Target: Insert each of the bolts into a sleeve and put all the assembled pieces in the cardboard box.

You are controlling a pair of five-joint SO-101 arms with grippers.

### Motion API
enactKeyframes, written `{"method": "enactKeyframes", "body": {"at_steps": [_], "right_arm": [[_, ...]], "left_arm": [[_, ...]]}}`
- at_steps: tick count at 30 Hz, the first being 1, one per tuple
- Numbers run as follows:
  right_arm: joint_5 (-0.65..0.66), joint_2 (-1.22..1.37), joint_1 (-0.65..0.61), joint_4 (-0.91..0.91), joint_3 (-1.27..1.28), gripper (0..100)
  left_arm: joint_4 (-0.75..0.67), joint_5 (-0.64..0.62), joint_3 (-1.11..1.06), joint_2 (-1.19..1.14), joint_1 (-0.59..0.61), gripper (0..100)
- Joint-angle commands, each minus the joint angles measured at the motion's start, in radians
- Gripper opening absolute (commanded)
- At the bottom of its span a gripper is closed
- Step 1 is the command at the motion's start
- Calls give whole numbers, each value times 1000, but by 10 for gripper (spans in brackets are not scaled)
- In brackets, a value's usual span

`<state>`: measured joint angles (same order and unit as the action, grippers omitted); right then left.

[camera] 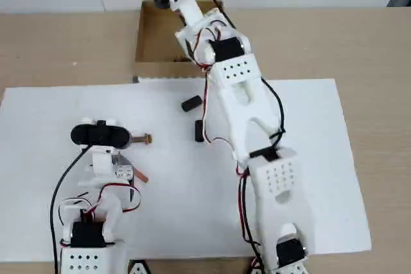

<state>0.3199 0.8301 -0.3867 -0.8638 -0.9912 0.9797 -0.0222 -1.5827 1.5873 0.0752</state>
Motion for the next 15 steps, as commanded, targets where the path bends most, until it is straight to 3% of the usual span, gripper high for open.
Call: {"method": "enactKeyframes", "body": {"at_steps": [1,8,15], "right_arm": [[64,65,16,62,-155,9],[71,208,13,59,-307,141],[71,216,12,30,-330,99]], "left_arm": [[-23,3,4,8,6,7],[-23,3,4,8,6,7],[-23,3,4,8,6,7]]}}
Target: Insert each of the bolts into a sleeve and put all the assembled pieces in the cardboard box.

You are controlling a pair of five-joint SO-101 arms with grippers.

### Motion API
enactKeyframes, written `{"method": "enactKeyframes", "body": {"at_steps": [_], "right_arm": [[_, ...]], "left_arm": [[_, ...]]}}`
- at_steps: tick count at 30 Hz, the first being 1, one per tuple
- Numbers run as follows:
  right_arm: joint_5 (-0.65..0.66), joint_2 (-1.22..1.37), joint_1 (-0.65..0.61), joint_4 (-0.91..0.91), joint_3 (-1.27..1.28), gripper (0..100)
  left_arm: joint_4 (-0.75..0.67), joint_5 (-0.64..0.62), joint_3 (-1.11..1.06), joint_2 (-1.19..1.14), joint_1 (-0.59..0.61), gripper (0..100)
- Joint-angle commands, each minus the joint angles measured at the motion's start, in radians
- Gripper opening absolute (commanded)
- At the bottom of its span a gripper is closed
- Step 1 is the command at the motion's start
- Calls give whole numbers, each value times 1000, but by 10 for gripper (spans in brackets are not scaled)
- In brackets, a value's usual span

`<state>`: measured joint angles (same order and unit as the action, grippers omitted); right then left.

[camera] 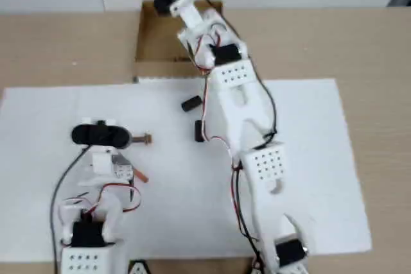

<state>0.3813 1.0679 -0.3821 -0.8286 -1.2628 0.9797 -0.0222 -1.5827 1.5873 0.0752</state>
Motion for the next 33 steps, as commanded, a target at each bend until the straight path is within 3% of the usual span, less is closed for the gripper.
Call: {"method": "enactKeyframes", "body": {"at_steps": [1,13,26,33], "right_arm": [[9,-22,7,-25,-75,98],[2,-15,4,-495,-413,96],[-187,-168,-24,-849,-419,96],[-222,-265,-36,-875,-322,97]], "left_arm": [[-23,3,4,8,6,7],[-23,3,4,8,6,7],[-23,3,4,8,6,7],[-23,3,4,8,6,7]]}}
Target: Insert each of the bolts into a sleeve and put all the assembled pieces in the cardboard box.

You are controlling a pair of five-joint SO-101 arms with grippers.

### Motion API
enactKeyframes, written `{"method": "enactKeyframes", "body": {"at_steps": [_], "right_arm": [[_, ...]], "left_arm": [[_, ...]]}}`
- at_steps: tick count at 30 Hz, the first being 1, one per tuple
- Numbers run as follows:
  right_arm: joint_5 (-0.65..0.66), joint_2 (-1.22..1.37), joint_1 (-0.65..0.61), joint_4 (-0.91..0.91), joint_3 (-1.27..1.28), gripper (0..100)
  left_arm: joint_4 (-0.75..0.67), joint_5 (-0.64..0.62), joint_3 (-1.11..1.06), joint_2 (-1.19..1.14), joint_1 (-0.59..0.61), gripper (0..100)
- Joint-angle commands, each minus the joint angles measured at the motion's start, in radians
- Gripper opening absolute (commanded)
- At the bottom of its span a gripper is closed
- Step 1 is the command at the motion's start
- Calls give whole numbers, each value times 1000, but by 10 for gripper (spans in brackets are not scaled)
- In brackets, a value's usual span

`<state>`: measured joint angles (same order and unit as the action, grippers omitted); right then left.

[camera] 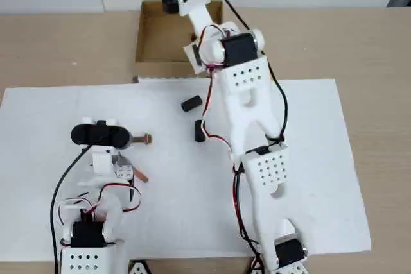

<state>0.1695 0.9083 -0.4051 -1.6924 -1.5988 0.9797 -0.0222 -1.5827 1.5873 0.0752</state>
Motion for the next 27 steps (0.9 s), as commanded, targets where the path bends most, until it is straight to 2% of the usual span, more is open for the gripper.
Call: {"method": "enactKeyframes", "body": {"at_steps": [1,13,18,27], "right_arm": [[-15,-131,-15,-12,54,97],[-273,-441,-48,-5,694,100],[-348,-455,-53,-5,778,100],[-359,-361,-53,-1,804,100]], "left_arm": [[-23,3,4,8,6,7],[-23,3,4,8,6,7],[-23,3,4,8,6,7],[-23,3,4,8,5,7]]}}
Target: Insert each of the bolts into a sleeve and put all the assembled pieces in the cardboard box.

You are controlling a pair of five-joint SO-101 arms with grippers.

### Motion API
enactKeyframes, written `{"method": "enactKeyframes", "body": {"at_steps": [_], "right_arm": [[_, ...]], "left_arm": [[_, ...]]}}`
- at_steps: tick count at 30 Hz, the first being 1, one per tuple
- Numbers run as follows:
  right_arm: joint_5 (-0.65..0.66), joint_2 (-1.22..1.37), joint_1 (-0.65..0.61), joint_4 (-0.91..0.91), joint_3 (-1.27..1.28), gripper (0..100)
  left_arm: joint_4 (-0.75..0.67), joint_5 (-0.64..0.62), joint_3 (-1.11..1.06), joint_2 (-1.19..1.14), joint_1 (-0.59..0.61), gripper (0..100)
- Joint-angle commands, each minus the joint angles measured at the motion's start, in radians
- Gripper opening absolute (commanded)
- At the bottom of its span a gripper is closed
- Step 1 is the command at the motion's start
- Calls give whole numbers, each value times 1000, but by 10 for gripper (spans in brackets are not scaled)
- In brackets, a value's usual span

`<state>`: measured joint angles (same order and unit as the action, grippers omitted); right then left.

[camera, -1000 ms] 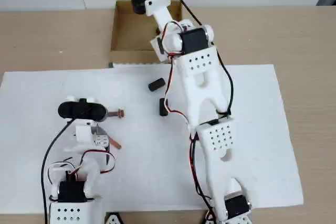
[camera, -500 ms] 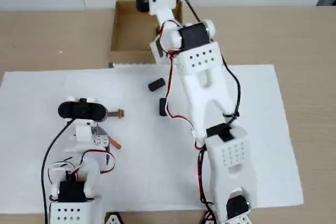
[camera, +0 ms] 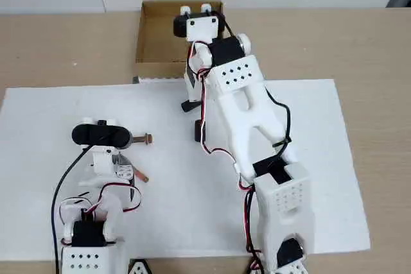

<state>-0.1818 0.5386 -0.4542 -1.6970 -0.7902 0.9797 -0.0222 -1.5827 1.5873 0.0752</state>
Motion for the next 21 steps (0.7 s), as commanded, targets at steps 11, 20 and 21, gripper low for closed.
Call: {"method": "enactKeyframes", "body": {"at_steps": [11,20,21], "right_arm": [[-48,122,-59,31,-6,101],[-86,128,-114,7,-8,101],[-87,128,-114,7,-8,101]], "left_arm": [[-23,3,4,8,6,7],[-23,3,4,8,6,7],[-23,3,4,8,6,7]]}}
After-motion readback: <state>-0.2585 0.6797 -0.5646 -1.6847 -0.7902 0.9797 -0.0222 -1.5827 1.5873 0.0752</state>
